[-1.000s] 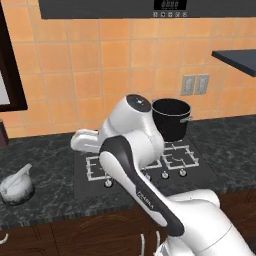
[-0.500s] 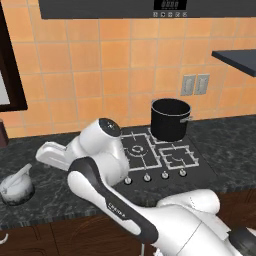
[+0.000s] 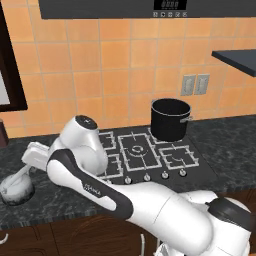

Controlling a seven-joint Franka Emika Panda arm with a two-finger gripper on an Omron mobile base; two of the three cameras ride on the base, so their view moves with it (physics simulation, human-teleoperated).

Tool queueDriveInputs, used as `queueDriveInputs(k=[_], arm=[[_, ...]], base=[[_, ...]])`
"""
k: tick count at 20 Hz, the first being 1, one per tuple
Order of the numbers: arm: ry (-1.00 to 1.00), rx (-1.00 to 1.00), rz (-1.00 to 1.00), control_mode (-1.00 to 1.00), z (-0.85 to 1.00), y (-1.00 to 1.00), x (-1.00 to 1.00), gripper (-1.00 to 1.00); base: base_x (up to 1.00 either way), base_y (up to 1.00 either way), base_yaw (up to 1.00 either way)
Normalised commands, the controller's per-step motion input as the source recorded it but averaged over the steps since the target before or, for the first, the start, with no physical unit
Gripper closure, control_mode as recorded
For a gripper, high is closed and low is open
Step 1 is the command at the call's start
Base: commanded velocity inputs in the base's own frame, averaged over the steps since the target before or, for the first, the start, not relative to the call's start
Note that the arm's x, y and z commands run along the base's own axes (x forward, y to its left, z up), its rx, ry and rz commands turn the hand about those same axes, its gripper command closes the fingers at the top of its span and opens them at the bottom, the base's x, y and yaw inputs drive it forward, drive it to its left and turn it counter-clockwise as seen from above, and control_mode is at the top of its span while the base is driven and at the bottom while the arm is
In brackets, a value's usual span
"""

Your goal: Pick the kettle from the counter and place it on a stove burner. Then turn the burner on.

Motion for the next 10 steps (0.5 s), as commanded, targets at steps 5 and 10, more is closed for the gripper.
queueDriveInputs(k=[5, 10], arm=[[-0.1, 0.17, -0.09, -1.0, -0.4, 0.02, 0.39, -1.0], [-0.01, 0.02, -0.11, -1.0, -0.26, 0.46, 0.82, -1.0]], base=[[0.0, 0.0, 0.0], [0.0, 0.0, 0.0]])
